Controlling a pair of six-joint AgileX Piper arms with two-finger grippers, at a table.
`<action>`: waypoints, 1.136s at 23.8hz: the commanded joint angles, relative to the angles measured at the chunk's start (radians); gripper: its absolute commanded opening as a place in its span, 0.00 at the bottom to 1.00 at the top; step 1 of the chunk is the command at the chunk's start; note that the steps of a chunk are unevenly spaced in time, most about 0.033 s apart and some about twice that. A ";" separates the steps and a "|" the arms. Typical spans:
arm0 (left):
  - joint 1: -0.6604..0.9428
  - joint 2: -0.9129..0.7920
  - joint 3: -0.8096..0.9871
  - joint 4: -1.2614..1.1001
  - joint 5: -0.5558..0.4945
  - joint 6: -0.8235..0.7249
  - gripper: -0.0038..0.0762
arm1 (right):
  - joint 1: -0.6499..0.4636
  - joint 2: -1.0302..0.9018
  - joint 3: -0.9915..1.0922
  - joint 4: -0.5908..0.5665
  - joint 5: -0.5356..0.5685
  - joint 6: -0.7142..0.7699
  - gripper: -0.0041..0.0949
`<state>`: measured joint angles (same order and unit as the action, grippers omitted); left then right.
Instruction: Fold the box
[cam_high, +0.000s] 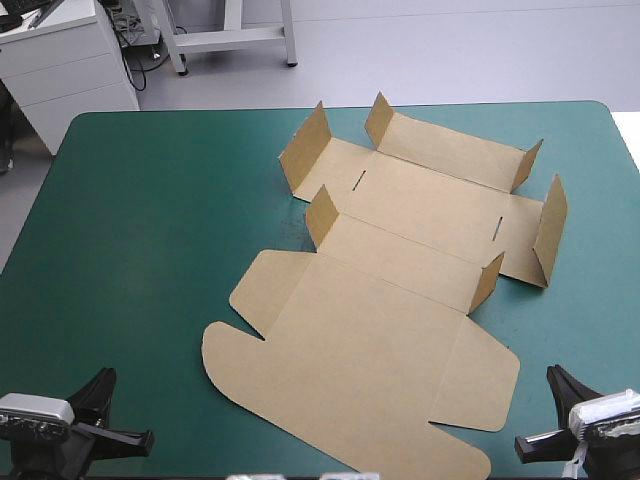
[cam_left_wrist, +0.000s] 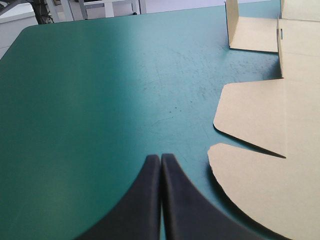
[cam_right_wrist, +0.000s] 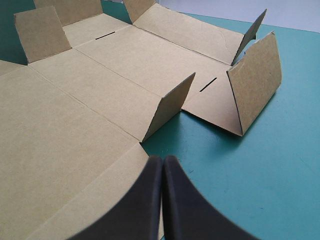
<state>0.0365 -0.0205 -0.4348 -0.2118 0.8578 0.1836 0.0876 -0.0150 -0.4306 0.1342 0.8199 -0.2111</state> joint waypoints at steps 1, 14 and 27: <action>0.000 -0.009 -0.021 -0.015 -0.071 -0.005 0.01 | -0.005 -0.025 -0.030 -0.001 -0.073 -0.003 0.02; 0.000 -0.009 -0.021 -0.015 -0.071 -0.005 0.01 | -0.005 -0.025 -0.030 -0.001 -0.073 -0.003 0.02; 0.000 -0.009 -0.021 -0.015 -0.071 -0.005 0.01 | -0.005 -0.025 -0.030 0.001 -0.073 -0.006 0.41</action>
<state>0.0365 -0.0205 -0.4348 -0.2118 0.8578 0.1836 0.0876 -0.0150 -0.4306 0.1342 0.8199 -0.2111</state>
